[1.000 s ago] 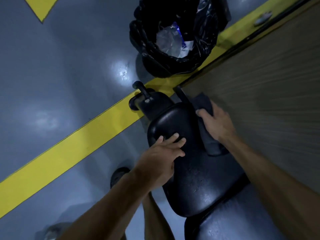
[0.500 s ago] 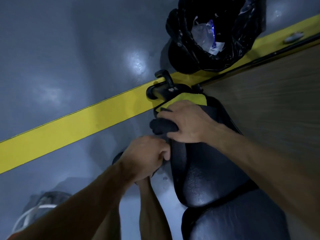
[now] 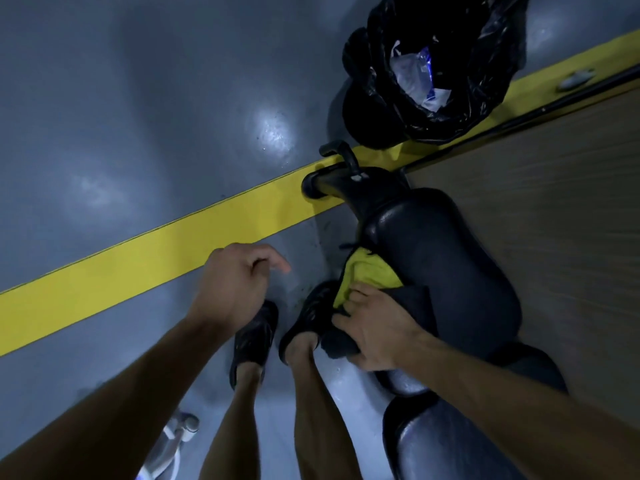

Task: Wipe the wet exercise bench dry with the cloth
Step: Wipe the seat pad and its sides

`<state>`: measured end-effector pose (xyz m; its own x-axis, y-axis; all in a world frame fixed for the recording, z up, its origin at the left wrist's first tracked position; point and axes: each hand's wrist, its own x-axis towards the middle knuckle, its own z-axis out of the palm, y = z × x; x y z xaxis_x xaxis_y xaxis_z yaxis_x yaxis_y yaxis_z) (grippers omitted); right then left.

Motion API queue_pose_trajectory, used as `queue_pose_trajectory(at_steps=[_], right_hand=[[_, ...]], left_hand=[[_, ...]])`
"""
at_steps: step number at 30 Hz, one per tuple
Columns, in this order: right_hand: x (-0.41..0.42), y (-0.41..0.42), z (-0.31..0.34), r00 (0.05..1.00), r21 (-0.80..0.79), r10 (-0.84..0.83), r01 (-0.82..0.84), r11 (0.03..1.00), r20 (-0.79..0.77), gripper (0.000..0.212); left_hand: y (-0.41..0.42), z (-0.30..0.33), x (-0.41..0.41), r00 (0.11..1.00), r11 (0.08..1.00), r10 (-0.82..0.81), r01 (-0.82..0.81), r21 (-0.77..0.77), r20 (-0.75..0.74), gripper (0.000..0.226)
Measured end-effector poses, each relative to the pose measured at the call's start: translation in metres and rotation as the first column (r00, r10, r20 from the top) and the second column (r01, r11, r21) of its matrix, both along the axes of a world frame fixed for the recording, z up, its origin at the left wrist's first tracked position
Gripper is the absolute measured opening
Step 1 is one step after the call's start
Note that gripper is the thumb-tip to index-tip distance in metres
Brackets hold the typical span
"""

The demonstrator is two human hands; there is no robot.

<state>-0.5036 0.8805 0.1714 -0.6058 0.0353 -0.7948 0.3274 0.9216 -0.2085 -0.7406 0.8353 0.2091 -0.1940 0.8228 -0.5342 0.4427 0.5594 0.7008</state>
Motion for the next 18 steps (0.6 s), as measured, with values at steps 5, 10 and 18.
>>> queue_pose_trajectory(at_steps=[5, 10, 18], right_hand=[[-0.018, 0.049, 0.006, 0.997, 0.094, 0.068, -0.066, 0.993, -0.022, 0.06], [-0.045, 0.088, -0.002, 0.963, 0.342, -0.254, 0.27, 0.9, -0.091, 0.058], [0.05, -0.093, 0.015, 0.966, -0.047, -0.259, 0.259, 0.965, 0.0, 0.05]], left_hand=[[-0.003, 0.006, -0.002, 1.0, 1.0, -0.022, 0.022, -0.017, 0.017, 0.04], [-0.013, 0.003, 0.004, 0.995, 0.995, -0.103, 0.103, -0.011, 0.015, 0.04], [-0.003, 0.005, 0.01, 0.975, 0.974, -0.222, 0.221, -0.059, -0.012, 0.041]])
